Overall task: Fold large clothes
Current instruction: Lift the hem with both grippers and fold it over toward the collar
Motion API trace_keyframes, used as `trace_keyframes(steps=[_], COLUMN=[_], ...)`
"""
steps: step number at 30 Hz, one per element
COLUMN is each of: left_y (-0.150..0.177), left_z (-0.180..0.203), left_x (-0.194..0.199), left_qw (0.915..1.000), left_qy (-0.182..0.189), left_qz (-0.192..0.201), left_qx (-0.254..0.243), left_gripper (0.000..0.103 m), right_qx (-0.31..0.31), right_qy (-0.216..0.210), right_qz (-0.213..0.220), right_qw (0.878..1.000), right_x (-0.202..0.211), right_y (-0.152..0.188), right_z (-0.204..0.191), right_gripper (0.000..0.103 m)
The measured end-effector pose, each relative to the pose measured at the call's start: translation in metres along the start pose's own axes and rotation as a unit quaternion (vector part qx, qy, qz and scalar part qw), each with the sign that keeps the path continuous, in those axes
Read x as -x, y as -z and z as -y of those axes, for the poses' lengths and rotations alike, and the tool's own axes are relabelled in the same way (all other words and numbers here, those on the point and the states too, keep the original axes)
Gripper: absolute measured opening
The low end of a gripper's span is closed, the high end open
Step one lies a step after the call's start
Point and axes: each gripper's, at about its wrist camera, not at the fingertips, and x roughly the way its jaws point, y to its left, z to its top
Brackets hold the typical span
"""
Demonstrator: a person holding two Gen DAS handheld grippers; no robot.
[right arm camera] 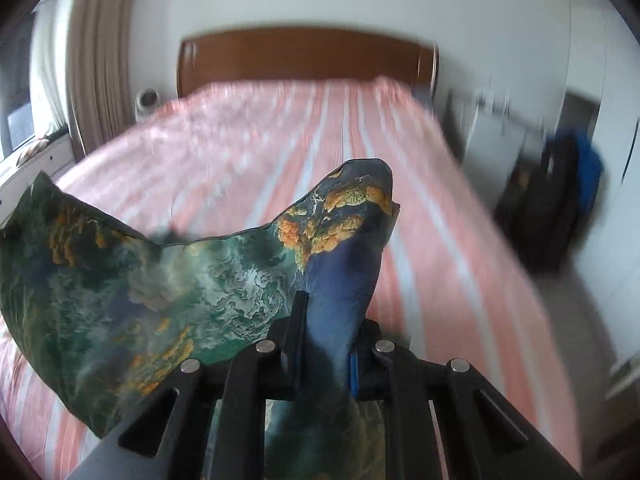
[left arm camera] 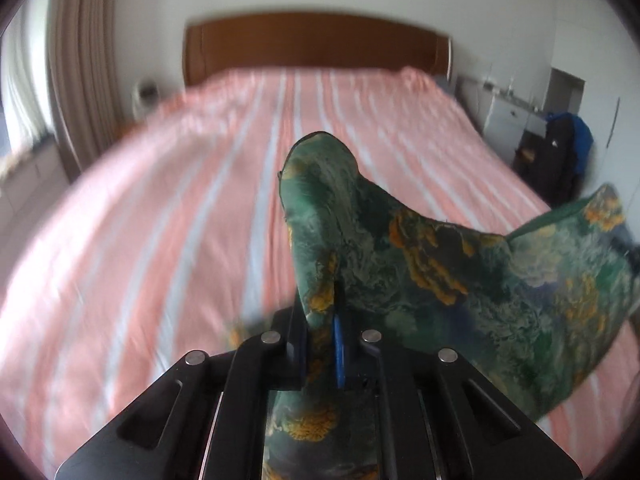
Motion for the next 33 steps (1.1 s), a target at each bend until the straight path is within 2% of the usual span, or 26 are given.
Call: trace_keyframes(steps=[3,5,7,9,10,11,12,14,19,22,23,24,25,26,27,28,29,31,33], left_y=[-0.008,0.0,0.022,0.06,0.079,0.092,0.099,0.101,0.103,0.099,0.097,0.089,0.079,0.067,0.055,0.043,0.031,0.005,-0.01], left_z=[0.005,0.004,-0.006,-0.021,-0.028,-0.03,-0.029,-0.031,-0.037,-0.038,-0.035,-0.032,-0.025,-0.013,-0.002,0.011,0.027,0.071,0.109], left_x=[-0.023,-0.057,-0.104,-0.149,-0.161,-0.161,-0.153,-0.151,-0.147,-0.134,-0.125,-0.115,-0.099,-0.092,-0.075,-0.063,-0.055,-0.05,-0.058], left_qw=[0.9989,0.9976,0.9965,0.9928,0.9921,0.9939,0.9963,0.9969,0.9972,0.9967,0.9959,0.9955,0.996,0.9971,0.9988,0.9996,0.9997,0.9977,0.9952], left_qy=[-0.032,-0.061,-0.077,-0.068,-0.046,-0.032,-0.041,-0.039,-0.017,-0.019,-0.029,-0.041,-0.045,-0.04,-0.022,-0.001,0.018,0.06,0.08], left_qz=[0.035,0.023,-0.028,-0.099,-0.115,-0.101,-0.068,-0.058,-0.05,-0.063,-0.077,-0.079,-0.07,-0.057,-0.036,-0.022,-0.015,-0.016,-0.022], left_qx=[-0.007,-0.021,-0.019,0.004,0.021,0.033,0.034,0.034,0.052,0.047,0.037,0.033,0.031,0.029,0.024,0.015,0.003,-0.029,-0.052], left_gripper=[0.008,0.009,0.009,0.013,0.014,0.014,0.014,0.014,0.02,0.03,0.038,0.054,0.064,0.08,0.092,0.096,0.097,0.097,0.098], right_qx=[-0.008,-0.03,-0.045,-0.056,-0.06,-0.072,-0.089,-0.097,-0.127,-0.134,-0.139,-0.145,-0.153,-0.162,-0.17,-0.177,-0.18,-0.184,-0.192], right_qy=[0.015,0.021,0.026,0.026,0.017,0.002,-0.011,0.006,-0.016,-0.023,-0.026,-0.033,-0.042,-0.058,-0.078,-0.088,-0.09,-0.094,-0.107], right_qz=[0.04,0.036,0.015,-0.048,-0.083,-0.126,-0.124,-0.071,-0.061,-0.058,-0.058,-0.059,-0.063,-0.069,-0.08,-0.086,-0.084,-0.049,-0.014], right_qw=[0.999,0.999,0.999,0.997,0.995,0.989,0.988,0.993,0.99,0.989,0.988,0.987,0.985,0.983,0.979,0.976,0.976,0.977,0.975], right_x=[-0.007,-0.034,-0.066,-0.121,-0.145,-0.171,-0.179,-0.168,-0.159,-0.155,-0.157,-0.157,-0.167,-0.17,-0.168,-0.162,-0.156,-0.122,-0.089], right_y=[-0.021,-0.024,-0.014,0.014,0.031,0.059,0.078,0.089,0.094,0.094,0.093,0.092,0.088,0.086,0.081,0.074,0.07,0.058,0.052], right_z=[-0.003,0.001,0.005,0.01,0.011,0.012,0.011,0.01,0.023,0.027,0.027,0.03,0.029,0.032,0.036,0.041,0.042,0.048,0.05], right_gripper=[0.016,0.016,0.016,0.016,0.018,0.021,0.022,0.022,0.026,0.03,0.035,0.039,0.05,0.062,0.068,0.075,0.076,0.076,0.079])
